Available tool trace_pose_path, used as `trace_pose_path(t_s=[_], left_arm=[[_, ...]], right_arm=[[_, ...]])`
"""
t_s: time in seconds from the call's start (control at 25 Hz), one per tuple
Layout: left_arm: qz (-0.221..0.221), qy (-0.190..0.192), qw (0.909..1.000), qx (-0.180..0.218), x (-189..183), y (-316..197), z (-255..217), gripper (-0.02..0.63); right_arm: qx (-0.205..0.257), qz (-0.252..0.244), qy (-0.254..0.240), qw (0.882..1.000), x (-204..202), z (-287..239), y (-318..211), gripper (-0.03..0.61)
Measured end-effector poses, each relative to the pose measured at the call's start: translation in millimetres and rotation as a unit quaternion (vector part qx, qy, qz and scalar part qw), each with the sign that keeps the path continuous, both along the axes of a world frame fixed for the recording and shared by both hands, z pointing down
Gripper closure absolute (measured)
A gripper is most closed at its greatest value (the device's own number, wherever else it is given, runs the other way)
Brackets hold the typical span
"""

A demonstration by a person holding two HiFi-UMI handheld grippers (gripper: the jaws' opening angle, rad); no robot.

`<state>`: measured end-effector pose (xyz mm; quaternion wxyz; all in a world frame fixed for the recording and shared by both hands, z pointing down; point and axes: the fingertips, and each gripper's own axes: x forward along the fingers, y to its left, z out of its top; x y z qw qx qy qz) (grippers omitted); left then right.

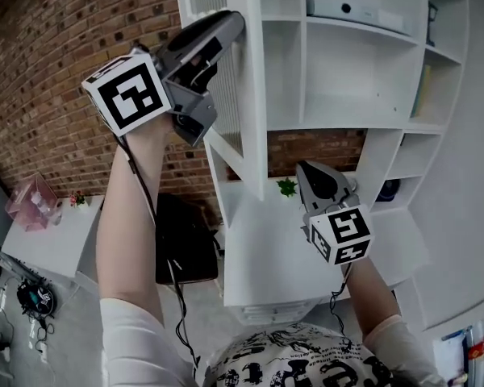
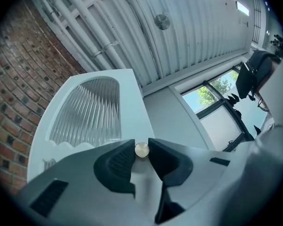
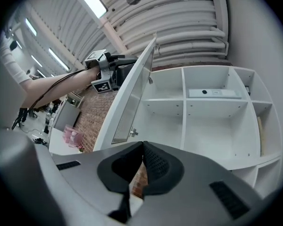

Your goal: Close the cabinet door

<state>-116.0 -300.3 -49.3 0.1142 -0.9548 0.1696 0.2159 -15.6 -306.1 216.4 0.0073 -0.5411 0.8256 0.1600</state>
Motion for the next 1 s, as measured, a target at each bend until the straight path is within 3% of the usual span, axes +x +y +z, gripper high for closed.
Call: trace_pose_path(t_s=[0.16,0.28,0.44,0.68,1.0], left_arm=[[-0.059,0.002,0.9983,0.0,17.1,-13.7,-2.6,0.515],[-0.09,-0.01,0.9957,0.022,46.1,-19.4,0.0,0.515],[-0.135,-0.011,0.9906,0.021,79.7,-32.1,3.7,0.515],[-0.211,-0.005,0.9771,0.029,114.8,-60.8,0.2,0.515],[-0.302,-0.038,0.9522,0.027,148.2,-109.0,1.4,0.514]], right_arm=[[0.001,-0.033,0.004,0.999,10.3,-1.4,-9.5,0.563],[-0.004,-0.054,0.011,0.998,28.2,6.8,-10.0,0.563],[-0.005,-0.067,0.012,0.998,57.3,12.0,-12.6,0.562],[0.001,-0.084,0.027,0.996,90.7,5.5,-27.2,0.563],[0.011,-0.091,0.014,0.996,116.7,-1.0,-44.3,0.563]])
